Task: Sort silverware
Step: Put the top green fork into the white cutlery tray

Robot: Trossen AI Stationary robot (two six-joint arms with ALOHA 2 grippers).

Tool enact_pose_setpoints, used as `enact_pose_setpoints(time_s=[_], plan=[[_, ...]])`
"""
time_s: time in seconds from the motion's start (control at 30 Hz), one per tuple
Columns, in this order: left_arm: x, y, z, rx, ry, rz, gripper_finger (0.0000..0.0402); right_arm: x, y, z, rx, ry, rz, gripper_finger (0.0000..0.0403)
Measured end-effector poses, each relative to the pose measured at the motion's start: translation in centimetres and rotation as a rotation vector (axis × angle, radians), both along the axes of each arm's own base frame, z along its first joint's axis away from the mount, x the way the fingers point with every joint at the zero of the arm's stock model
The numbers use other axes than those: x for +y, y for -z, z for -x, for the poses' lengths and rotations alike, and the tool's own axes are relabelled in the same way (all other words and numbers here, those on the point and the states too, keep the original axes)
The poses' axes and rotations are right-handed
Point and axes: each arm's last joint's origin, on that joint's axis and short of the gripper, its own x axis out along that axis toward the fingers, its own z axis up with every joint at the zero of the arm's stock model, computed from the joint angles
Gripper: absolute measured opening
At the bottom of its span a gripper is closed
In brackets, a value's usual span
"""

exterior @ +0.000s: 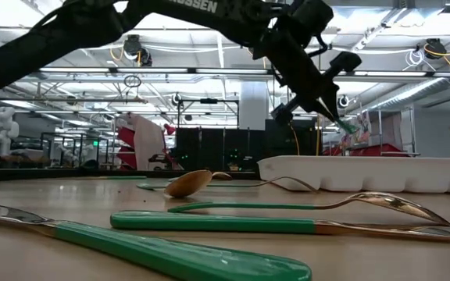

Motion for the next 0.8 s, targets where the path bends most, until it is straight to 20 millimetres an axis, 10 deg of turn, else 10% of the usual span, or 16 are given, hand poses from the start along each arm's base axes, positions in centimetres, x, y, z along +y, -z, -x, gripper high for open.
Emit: enact_pose_setpoints(time_s=[0.8], plan=[[-1.3,6.4,-1.6,0.048,-0.03,-0.006,0.0008,-0.2,-0.1,-0.1,-0.07,0.045,0.076,0.0189]])
